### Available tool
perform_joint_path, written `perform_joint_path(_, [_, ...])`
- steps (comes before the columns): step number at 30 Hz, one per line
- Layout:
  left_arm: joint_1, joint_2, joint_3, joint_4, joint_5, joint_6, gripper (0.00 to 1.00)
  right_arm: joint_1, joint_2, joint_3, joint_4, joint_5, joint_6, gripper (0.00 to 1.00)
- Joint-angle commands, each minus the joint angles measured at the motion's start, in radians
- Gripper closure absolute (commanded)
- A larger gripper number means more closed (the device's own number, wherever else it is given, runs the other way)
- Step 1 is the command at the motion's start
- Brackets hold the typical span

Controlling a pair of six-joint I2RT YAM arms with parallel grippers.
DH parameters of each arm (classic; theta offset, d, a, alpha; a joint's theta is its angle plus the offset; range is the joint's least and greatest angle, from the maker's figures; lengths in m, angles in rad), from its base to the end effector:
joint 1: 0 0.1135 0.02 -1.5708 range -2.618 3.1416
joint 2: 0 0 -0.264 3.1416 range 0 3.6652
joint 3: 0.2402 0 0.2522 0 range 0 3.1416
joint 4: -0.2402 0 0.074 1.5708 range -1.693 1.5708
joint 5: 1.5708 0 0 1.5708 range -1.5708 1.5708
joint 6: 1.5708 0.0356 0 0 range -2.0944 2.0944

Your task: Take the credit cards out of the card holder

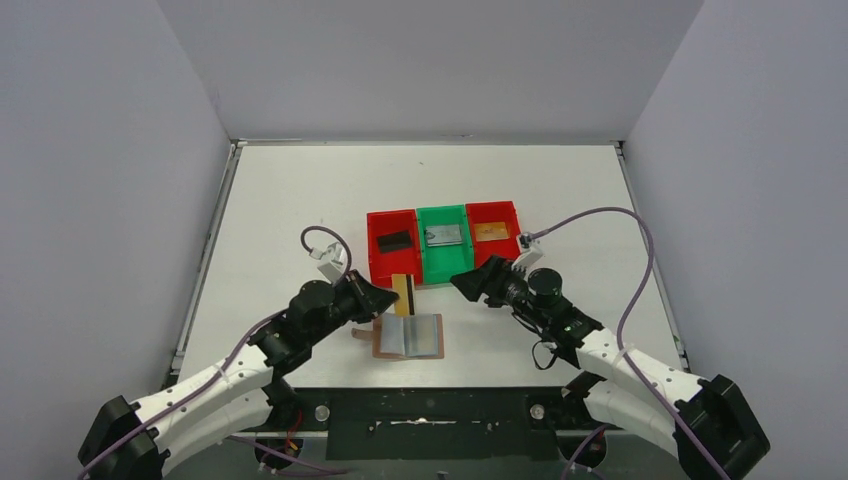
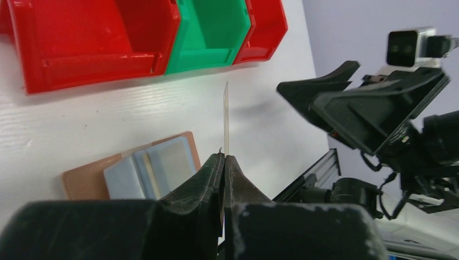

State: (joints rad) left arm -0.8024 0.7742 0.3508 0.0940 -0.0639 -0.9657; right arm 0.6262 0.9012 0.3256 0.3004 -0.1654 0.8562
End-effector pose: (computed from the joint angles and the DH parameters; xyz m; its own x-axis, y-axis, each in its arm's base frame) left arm 0.1287 -0.1299 0.2167 -0.6835 -0.4738 -0.5553 0.1994 0.6105 -0.7665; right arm 0.1580 0.1216 0.2078 -0.6779 0.4292 -0.5969 -0.2966 0.5832 0.7563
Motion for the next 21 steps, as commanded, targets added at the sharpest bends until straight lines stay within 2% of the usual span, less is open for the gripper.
perform_joint_path(1, [0.075,0.040,-0.017,0.262,0.188,-0.047,1.00,-0.009,0.068,-0.013,0.266,-0.281,0.024,0.23])
perform_joint_path(6, [0.130,0.087,-0.040,0.407,0.336,-0.089,1.00,-0.005,0.159,-0.011,0.419,-0.382,0.068,0.27])
perform_joint_path(21, [0.134,0.127,-0.060,0.544,0.442,-0.120,1.00,0.021,0.280,0.071,0.548,-0.516,0.109,0.46])
